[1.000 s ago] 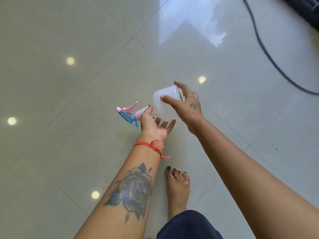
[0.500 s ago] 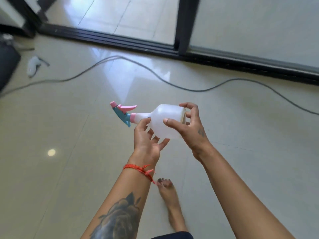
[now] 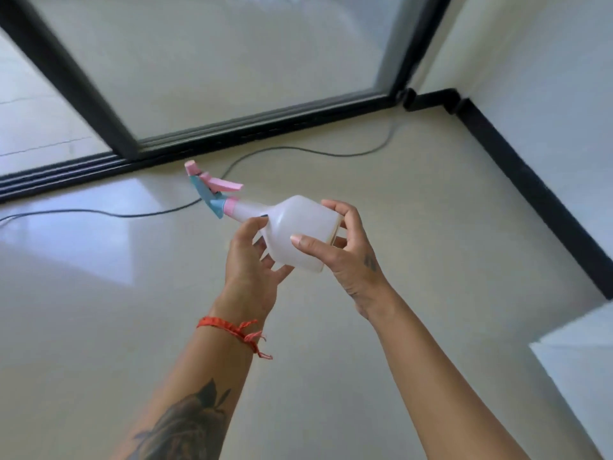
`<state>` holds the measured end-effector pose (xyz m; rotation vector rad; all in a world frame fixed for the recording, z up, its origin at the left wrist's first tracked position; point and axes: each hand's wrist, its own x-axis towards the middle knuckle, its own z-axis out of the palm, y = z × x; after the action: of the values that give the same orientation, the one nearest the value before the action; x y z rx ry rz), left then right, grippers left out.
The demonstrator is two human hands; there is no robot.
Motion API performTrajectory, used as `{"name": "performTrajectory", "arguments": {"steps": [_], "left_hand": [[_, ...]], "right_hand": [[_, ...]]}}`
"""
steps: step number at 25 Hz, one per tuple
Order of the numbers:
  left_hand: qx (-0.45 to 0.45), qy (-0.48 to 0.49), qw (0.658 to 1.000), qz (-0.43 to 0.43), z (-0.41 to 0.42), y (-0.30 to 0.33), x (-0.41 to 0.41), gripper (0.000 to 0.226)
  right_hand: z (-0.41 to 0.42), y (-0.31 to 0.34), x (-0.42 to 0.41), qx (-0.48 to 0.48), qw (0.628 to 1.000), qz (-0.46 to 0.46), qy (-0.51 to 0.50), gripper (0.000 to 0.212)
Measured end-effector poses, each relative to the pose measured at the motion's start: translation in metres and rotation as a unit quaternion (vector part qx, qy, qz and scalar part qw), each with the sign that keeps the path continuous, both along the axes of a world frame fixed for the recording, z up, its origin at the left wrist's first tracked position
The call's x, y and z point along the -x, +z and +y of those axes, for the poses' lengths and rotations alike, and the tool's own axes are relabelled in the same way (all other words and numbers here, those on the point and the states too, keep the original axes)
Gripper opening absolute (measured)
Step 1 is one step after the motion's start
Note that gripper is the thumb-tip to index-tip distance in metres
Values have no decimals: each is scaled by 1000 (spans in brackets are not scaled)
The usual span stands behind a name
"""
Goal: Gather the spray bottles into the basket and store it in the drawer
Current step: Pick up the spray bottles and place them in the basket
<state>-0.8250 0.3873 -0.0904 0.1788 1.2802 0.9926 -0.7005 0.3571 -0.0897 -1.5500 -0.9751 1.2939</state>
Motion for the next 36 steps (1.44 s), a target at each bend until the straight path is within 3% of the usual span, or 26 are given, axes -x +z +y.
{"name": "performTrajectory", "arguments": {"steps": [9, 13, 18, 22, 31, 34, 36], "left_hand": [[-80, -222, 971, 37, -65, 28, -256, 11], [-137, -344, 928, 33, -110, 49, -374, 8], [-177, -452, 874, 14, -174, 77, -496, 31], [-202, -527, 825, 6, -223, 90, -559, 35], [-290, -695, 658, -8, -297, 83, -655, 33], [-338, -724, 600, -26, -305, 82, -675, 36], [-374, -750, 545, -29, -310, 81, -688, 36]], "right_hand": [[-120, 22, -245, -27, 987, 28, -157, 64], [-192, 41, -342, -44, 968, 31, -246, 65], [-271, 57, -436, -60, 936, -8, -346, 69], [-324, 63, -482, -44, 912, -21, -408, 76], [-416, 47, -525, -66, 843, -62, -531, 73], [-426, 46, -534, -25, 820, -134, -556, 76], [-430, 43, -539, 9, 798, -195, -570, 79]]}}
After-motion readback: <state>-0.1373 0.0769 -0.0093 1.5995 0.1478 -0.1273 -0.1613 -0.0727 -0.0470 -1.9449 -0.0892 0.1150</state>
